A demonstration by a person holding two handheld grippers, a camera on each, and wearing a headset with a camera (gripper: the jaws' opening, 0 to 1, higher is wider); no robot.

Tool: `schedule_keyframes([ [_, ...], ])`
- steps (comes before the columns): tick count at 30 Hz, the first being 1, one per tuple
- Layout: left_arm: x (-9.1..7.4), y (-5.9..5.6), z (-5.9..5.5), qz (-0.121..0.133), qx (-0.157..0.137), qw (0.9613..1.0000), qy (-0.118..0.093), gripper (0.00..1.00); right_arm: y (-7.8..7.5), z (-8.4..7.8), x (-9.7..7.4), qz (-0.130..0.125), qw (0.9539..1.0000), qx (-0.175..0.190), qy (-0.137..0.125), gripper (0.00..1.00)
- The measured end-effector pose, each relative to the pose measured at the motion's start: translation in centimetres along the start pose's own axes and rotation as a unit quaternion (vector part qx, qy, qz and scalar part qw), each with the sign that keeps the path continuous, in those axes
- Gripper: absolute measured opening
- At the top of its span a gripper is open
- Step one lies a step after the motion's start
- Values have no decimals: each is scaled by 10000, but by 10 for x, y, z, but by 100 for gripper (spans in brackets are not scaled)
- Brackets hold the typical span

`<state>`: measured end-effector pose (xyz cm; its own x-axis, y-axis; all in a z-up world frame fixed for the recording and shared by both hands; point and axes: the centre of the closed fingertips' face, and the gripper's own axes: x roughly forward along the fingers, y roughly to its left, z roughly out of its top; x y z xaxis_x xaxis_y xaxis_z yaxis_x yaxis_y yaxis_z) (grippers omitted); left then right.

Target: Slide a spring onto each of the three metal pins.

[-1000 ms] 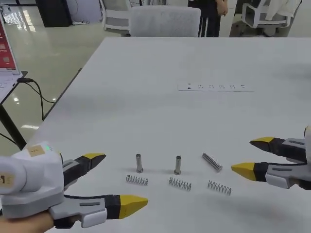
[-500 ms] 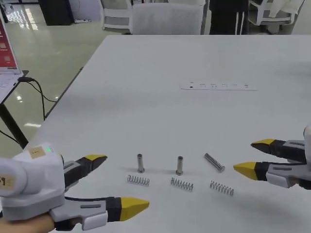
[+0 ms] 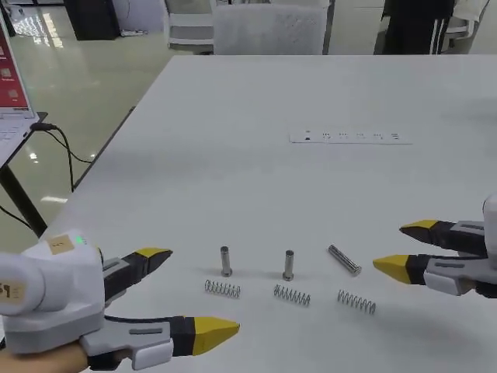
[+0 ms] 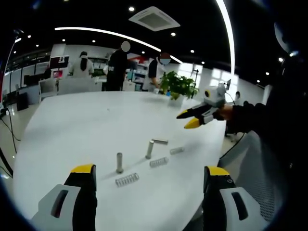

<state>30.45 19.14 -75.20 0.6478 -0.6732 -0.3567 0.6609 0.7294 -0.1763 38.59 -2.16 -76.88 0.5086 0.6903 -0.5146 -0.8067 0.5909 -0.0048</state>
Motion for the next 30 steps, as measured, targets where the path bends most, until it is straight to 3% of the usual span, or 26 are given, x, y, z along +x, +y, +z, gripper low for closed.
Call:
schedule_keyframes([
  [15, 0, -1, 0, -10, 17, 10000, -11, 89, -4, 7, 9, -24, 9998, -90, 177, 42],
  [27, -1, 0, 2, 12, 22, 10000, -52, 89, -8, 22, 39, 8, 9985, -265, 475, 35],
  [30, -1, 2, 2, 18, 18, 10000, -52, 89, -8, 19, 48, 22, 9976, -230, 649, 32],
])
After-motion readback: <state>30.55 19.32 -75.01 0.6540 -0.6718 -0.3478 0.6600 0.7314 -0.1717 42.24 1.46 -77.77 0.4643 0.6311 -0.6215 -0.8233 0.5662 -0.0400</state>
